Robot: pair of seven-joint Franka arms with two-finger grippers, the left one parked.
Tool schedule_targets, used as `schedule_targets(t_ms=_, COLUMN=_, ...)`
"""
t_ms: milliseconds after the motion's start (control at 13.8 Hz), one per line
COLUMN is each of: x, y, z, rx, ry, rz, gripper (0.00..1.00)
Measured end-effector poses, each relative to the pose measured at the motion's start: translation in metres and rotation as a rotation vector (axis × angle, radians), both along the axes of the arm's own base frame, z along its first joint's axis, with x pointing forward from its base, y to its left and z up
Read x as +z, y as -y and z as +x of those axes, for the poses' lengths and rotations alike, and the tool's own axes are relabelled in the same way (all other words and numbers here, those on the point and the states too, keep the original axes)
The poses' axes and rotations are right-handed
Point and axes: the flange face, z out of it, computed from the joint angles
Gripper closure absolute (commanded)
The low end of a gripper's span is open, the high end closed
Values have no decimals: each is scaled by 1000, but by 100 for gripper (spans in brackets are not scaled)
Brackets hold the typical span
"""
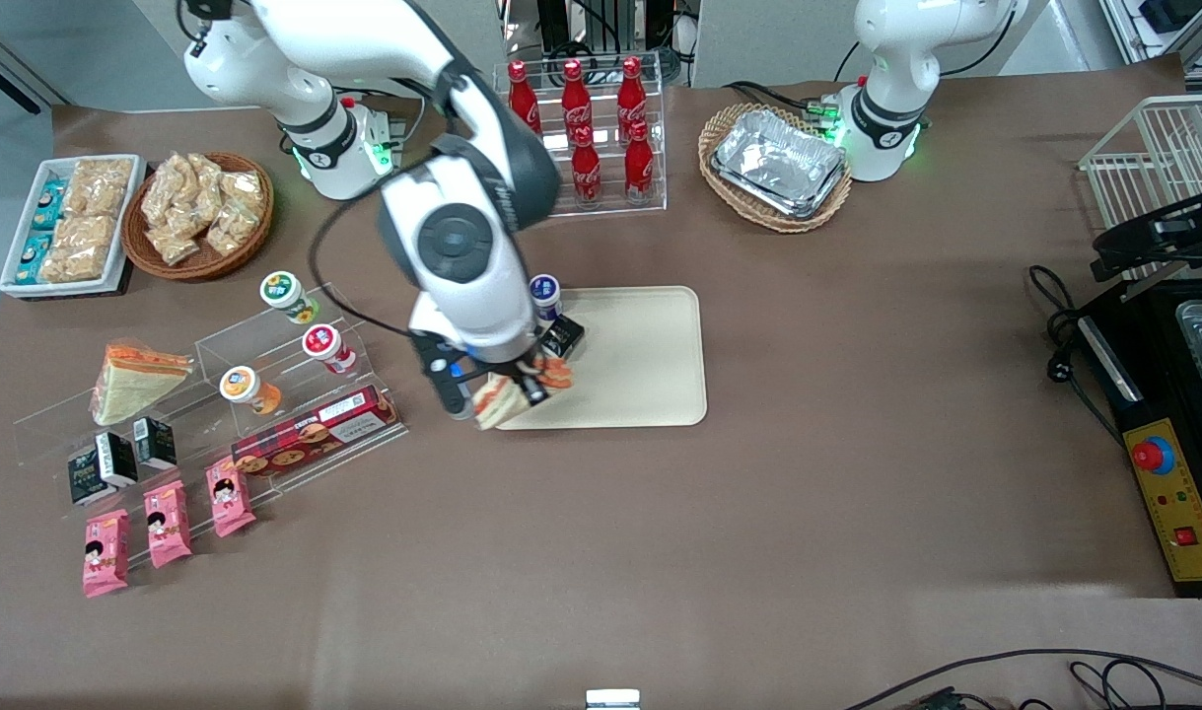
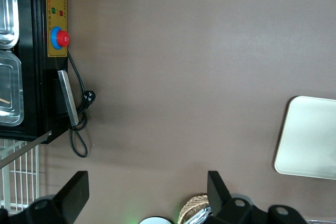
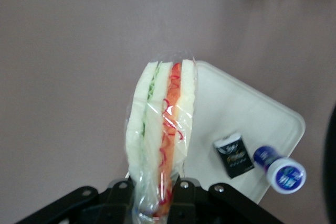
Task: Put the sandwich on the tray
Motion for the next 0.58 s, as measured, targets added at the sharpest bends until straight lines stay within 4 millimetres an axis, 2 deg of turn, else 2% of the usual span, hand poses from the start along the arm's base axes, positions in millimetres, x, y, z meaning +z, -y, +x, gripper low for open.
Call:
schedule_targets(t_ms=289, x=-56, y=-57, z=-29, rx=-83, ry=-6, rz=-1, gripper=100)
schedule_targets(t_ms=579, x=-113, y=-84, z=-47, rx=-121, ry=22, rz=-14, gripper=100)
